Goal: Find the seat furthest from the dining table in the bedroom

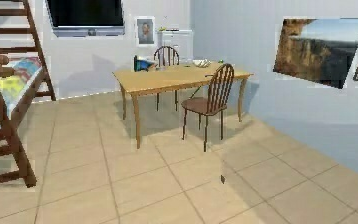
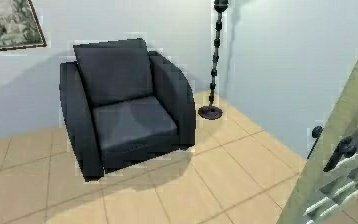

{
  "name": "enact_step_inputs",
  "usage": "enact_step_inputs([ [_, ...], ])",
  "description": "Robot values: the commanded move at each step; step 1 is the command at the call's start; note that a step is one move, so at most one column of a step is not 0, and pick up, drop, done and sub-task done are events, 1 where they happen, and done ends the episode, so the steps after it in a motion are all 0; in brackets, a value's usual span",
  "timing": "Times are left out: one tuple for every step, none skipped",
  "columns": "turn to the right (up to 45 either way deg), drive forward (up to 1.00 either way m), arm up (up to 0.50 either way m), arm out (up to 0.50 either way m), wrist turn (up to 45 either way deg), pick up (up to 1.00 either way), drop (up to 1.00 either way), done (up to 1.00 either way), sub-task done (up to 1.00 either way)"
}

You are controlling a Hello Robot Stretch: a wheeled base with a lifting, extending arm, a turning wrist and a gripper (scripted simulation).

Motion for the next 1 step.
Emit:
enact_step_inputs([
  [0.0,1.0,0.0,0.0,0.0,0.0,0.0,0.0,0.0],
])
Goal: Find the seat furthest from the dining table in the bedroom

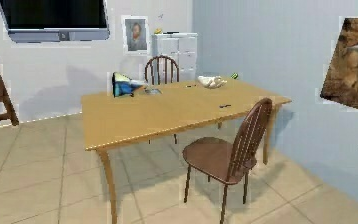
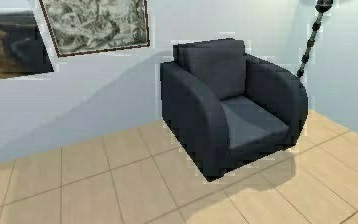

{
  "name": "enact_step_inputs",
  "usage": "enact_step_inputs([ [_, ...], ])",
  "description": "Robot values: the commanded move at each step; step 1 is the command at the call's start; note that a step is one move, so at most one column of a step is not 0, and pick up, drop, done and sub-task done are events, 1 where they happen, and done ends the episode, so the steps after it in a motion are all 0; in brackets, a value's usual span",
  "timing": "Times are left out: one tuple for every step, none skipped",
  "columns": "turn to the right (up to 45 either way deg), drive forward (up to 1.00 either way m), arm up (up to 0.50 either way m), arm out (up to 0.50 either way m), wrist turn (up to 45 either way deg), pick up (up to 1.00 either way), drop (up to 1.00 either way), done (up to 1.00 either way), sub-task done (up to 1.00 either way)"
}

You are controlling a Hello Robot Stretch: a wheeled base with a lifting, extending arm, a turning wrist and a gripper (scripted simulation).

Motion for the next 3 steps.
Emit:
enact_step_inputs([
  [-21.0,0.0,0.0,0.0,0.0,0.0,0.0,0.0,0.0],
  [0.0,0.15,0.0,0.0,0.0,0.0,0.0,0.0,0.0],
  [-18.0,0.0,0.0,0.0,0.0,0.0,0.0,0.0,0.0],
])
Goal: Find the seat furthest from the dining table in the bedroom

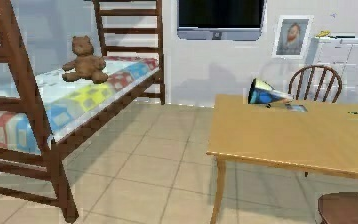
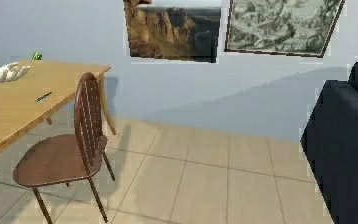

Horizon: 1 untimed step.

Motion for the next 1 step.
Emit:
enact_step_inputs([
  [-3.0,0.0,0.0,0.0,0.0,0.0,0.0,0.0,0.0],
])
